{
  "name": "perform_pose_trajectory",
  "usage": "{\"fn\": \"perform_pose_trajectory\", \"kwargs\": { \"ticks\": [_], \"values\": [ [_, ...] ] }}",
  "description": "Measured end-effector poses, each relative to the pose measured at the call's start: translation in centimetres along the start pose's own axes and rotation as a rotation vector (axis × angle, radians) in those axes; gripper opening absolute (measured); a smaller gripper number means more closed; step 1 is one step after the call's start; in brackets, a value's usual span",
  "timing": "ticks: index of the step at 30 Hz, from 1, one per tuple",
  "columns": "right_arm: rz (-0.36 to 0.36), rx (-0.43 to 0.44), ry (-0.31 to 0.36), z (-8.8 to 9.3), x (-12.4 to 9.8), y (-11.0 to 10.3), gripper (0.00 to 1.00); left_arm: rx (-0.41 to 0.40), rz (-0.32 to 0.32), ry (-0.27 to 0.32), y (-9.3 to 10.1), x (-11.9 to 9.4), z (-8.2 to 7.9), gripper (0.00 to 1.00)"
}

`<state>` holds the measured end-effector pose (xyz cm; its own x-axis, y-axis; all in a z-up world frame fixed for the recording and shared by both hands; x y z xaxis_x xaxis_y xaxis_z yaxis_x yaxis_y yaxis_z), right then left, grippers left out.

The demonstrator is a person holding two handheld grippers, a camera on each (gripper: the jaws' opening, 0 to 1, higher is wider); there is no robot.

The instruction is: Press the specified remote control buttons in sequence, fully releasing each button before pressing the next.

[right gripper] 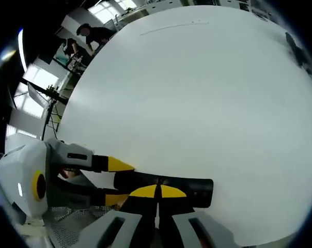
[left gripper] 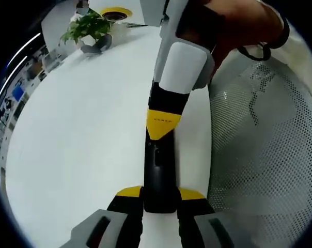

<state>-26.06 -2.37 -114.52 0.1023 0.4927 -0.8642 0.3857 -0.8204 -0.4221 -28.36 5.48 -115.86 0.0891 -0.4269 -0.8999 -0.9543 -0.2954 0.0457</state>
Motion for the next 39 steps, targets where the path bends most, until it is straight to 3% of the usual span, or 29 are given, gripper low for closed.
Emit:
{"fn": "perform_pose_trajectory", "kwargs": {
  "ticks": [17,22,34,39],
  "values": [
    [0.001,-0.03,-0.037,0.28,0.53,-0.14,0.0,0.022,0.01,-0.009,-0.01,0.03,-0.04,0.24],
    [0.02,-0.093,-0.05,0.43,0.65,-0.31,0.0,0.013,0.012,-0.006,-0.05,0.02,-0.04,0.24],
    [-0.005,-0.115,-0.083,0.29,0.83,-0.16,0.0,0.014,0.015,0.015,0.08,-0.02,0.03,0.24],
    [0.026,-0.167,-0.1,0.39,0.8,-0.57,0.0,0.012,0.015,0.022,0.08,0.0,0.05,0.24]
  ]
}}
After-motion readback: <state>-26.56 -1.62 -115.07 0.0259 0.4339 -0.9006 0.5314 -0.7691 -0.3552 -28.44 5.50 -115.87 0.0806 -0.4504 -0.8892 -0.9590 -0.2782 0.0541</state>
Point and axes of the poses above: the point that each gripper's makers call its tool centre point, and the gripper's own axes: x roughly forward along the fingers, y roughly to its right, z roughly out of its underside, the point moved 4 cm from there along -x, roughly backward along the fingers, and after that the axes turned 4 degrees about -x, right-handed, at the moved point
